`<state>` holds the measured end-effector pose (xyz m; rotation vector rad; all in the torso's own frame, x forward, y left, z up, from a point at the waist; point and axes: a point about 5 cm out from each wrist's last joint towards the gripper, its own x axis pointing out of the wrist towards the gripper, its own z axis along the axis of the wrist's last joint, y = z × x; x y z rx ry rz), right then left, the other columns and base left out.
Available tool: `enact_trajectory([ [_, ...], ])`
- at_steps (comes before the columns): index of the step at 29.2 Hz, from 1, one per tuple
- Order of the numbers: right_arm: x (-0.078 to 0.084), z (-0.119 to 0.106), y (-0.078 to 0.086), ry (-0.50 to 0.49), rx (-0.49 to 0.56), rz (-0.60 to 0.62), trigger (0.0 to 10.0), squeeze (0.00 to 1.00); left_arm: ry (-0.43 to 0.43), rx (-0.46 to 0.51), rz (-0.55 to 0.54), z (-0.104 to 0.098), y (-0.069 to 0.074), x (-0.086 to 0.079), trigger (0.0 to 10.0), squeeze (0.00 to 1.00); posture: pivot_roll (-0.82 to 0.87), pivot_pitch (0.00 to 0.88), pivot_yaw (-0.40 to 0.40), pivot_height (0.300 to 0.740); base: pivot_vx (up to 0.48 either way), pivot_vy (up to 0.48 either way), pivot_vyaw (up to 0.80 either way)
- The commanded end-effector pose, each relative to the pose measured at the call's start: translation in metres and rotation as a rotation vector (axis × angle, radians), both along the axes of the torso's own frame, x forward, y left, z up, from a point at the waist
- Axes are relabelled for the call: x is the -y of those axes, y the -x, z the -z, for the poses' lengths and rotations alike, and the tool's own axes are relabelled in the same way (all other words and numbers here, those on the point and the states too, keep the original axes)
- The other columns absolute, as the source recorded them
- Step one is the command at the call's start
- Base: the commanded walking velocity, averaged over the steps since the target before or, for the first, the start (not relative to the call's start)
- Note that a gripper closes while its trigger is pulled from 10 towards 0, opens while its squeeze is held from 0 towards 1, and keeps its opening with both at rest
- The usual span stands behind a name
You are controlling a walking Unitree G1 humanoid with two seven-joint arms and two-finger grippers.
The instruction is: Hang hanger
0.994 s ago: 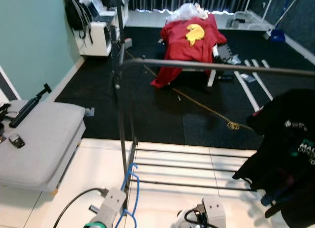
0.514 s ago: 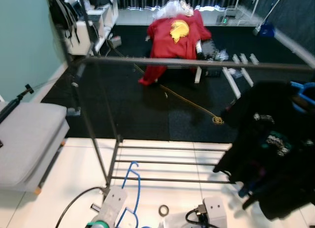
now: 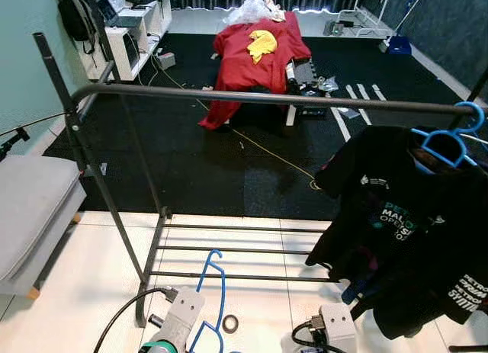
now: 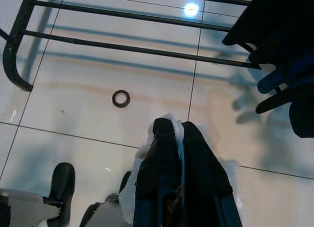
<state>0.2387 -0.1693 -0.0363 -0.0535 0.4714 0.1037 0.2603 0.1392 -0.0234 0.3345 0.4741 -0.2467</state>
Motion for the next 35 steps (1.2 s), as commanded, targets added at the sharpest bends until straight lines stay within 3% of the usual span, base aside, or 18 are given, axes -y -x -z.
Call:
enact_trajectory([
  [1, -0.001, 0.003, 0.004, 0.0, -0.011, -0.007, 10.0, 0.0, -0.005, -0.025, -0.011, 0.005, 0.005, -0.003, 10.0, 0.0, -0.15, 0.105, 0.042, 0.74, 0.0, 0.0, 0.0],
  [10, -0.001, 0.003, 0.004, 0.0, -0.01, -0.007, 10.0, 0.0, 0.004, 0.006, -0.008, 0.002, 0.002, 0.0, 10.0, 0.0, -0.15, 0.111, 0.045, 0.74, 0.0, 0.0, 0.0],
  [15, 0.003, -0.008, -0.005, 0.038, 0.071, -0.022, 10.0, 0.0, 0.047, 0.06, 0.0, -0.01, -0.007, 0.006, 10.0, 0.0, -0.15, 0.116, 0.045, 0.74, 0.0, 0.0, 0.0],
  [19, 0.025, -0.039, -0.027, 0.049, 0.238, 0.054, 10.0, 0.0, 0.188, 0.253, -0.022, -0.061, -0.038, 0.021, 10.0, 0.0, -0.15, 0.122, 0.046, 0.74, 0.0, 0.0, 0.0],
  [20, 0.031, -0.045, -0.031, 0.05, 0.269, 0.067, 10.0, 0.0, 0.268, 0.324, -0.04, -0.087, -0.052, 0.03, 10.0, 0.0, -0.15, 0.125, 0.05, 0.74, 0.0, 0.0, 0.0],
  [21, 0.031, -0.045, -0.031, 0.05, 0.269, 0.067, 10.0, 0.0, 0.268, 0.324, -0.04, -0.087, -0.052, 0.03, 10.0, 0.0, -0.15, 0.125, 0.05, 0.74, 0.0, 0.0, 0.0],
  [22, 0.035, -0.052, -0.034, 0.054, 0.298, 0.072, 10.0, 0.0, 0.334, 0.395, -0.056, -0.114, -0.063, 0.038, 10.0, 0.0, -0.16, 0.126, 0.053, 0.74, 0.0, 0.0, 0.0],
  [23, 0.035, -0.052, -0.034, 0.054, 0.298, 0.072, 10.0, 0.0, 0.334, 0.395, -0.056, -0.114, -0.063, 0.038, 10.0, 0.0, -0.16, 0.126, 0.053, 0.74, 0.0, 0.0, 0.0],
  [24, 0.037, -0.057, -0.037, 0.059, 0.321, 0.069, 10.0, 0.0, 0.405, 0.466, -0.077, -0.143, -0.075, 0.044, 10.0, 0.0, -0.16, 0.126, 0.058, 0.74, 0.0, 0.0, 0.0],
  [25, 0.037, -0.057, -0.037, 0.059, 0.321, 0.069, 10.0, 0.0, 0.405, 0.466, -0.077, -0.143, -0.075, 0.044, 10.0, 0.0, -0.16, 0.126, 0.058, 0.74, 0.0, 0.0, 0.0],
  [26, 0.037, -0.061, -0.04, 0.062, 0.343, 0.064, 10.0, 0.0, 0.475, 0.484, -0.093, -0.171, -0.088, 0.051, 10.0, 0.0, -0.17, 0.125, 0.063, 0.74, 0.0, 0.0, 0.0],
  [27, 0.037, -0.061, -0.04, 0.062, 0.343, 0.064, 10.0, 0.0, 0.475, 0.484, -0.093, -0.171, -0.088, 0.051, 10.0, 0.0, -0.17, 0.125, 0.063, 0.74, 0.0, 0.0, 0.0],
  [28, 0.035, -0.064, -0.042, 0.058, 0.357, 0.059, 10.0, 0.0, 0.55, 0.475, -0.078, -0.195, -0.099, 0.061, 10.0, 0.0, -0.17, 0.126, 0.069, 0.74, 0.0, 0.0, 0.0],
  [30, 0.028, -0.065, -0.044, 0.052, 0.372, 0.049, 10.0, 0.0, 0.667, 0.436, -0.076, -0.225, -0.111, 0.075, 10.0, 0.0, -0.17, 0.124, 0.079, 0.74, 0.0, 0.0, 0.0],
  [35, 0.021, -0.066, -0.044, 0.05, 0.381, 0.036, 10.0, 0.0, 0.758, 0.388, -0.16, -0.239, -0.12, 0.079, 10.0, 0.0, -0.17, 0.125, 0.086, 0.74, 0.0, 0.0, 0.0],
])
